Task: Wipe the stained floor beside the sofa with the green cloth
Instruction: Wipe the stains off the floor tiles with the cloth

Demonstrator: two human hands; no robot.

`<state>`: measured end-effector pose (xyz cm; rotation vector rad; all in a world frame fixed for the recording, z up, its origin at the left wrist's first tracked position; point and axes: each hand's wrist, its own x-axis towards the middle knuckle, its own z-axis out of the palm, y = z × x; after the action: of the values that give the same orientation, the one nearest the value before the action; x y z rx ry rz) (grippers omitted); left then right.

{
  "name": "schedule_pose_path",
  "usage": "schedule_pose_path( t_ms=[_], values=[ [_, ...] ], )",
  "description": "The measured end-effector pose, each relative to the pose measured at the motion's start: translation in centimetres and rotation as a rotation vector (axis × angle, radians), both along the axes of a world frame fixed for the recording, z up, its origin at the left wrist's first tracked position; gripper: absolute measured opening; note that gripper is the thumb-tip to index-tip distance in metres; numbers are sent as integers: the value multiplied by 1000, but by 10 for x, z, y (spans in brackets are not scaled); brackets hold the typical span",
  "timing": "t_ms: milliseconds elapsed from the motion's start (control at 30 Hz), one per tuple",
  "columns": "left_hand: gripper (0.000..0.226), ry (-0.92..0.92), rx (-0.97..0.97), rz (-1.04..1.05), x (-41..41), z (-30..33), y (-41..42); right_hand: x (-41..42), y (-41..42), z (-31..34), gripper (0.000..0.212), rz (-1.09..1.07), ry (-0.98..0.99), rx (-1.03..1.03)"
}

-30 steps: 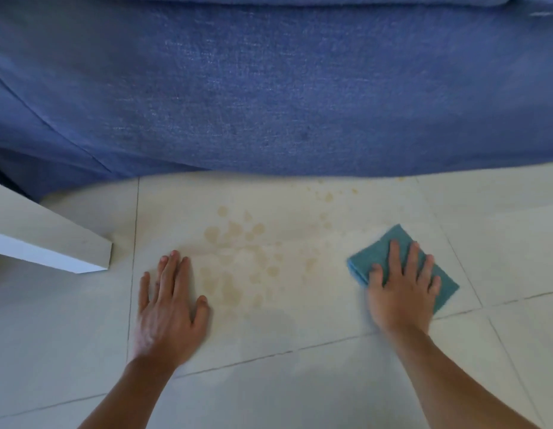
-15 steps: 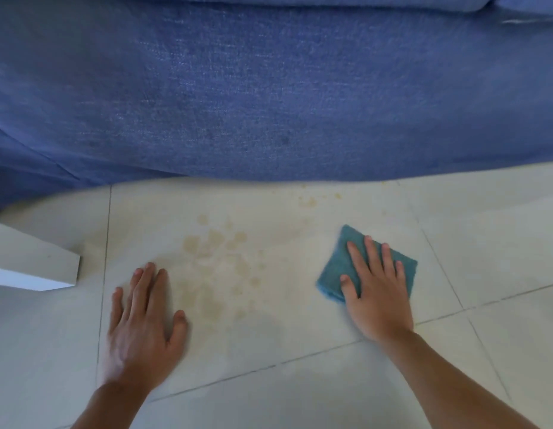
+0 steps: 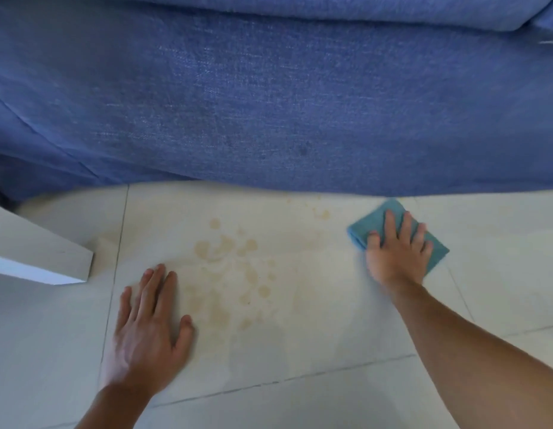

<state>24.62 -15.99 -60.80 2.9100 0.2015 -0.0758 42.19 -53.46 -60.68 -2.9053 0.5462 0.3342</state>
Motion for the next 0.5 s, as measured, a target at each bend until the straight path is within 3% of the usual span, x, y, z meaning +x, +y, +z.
schedule_pose_path(
  t_ms=[133,200,300,333,433,500],
  values=[
    [76,-4,-18,2,1,-2,-2,-62,26,-7,68,494,-52,0],
    [76,15,-28,2,-2,-1,-1,-78,2,-3,72,420,-15,-23],
    [77,-22,-32,14,0,0,3,-13,42,3,76,97,-10,35],
    [77,-24,-29,7,1,-1,1,-8,64,5,74,146,-3,29],
    [77,-32,-55,4,1,-3,-2,-65,71,-2,70,601,-51,24],
    [76,-29,-50,-1,0,-2,-1,-81,36,2,71,558,-24,8]
  ],
)
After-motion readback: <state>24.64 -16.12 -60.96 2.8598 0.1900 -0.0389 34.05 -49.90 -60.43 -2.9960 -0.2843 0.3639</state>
